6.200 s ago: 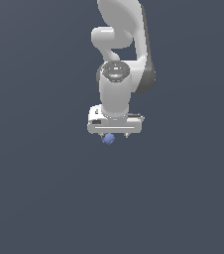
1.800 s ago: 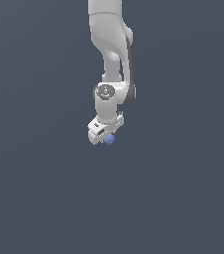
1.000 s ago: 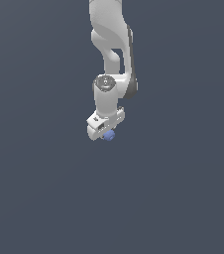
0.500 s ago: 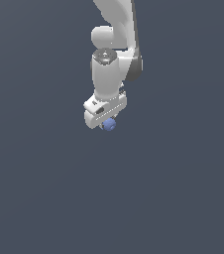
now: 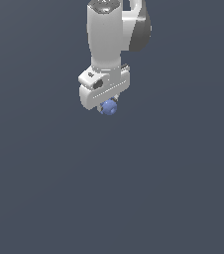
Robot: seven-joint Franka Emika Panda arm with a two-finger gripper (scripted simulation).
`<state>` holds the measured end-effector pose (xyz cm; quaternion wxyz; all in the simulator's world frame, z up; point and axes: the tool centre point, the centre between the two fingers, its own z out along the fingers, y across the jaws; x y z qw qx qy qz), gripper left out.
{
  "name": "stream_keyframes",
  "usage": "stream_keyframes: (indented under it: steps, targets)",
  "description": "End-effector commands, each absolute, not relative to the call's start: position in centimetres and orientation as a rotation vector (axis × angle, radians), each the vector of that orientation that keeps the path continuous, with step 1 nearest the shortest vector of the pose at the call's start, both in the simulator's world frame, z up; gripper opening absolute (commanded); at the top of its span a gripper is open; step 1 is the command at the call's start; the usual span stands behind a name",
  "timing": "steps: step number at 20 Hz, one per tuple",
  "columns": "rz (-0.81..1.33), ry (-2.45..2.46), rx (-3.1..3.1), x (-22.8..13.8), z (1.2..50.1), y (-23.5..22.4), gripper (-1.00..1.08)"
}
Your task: Pick up the object and move it to a goal position.
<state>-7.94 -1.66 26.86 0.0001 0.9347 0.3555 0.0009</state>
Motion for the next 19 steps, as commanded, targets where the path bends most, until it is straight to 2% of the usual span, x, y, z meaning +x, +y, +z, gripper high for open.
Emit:
stream_keyframes:
  steps: [1,10,19]
  targets:
    - [0.002,1.117,2.937,-7.9,29.3,-1.6,-1.00]
    - [0.001,1.117,2.937,-7.5,35.3,-1.5,-1.00]
    - [0.000,1.116,2.937,-7.2,37.0,-1.5,-1.00]
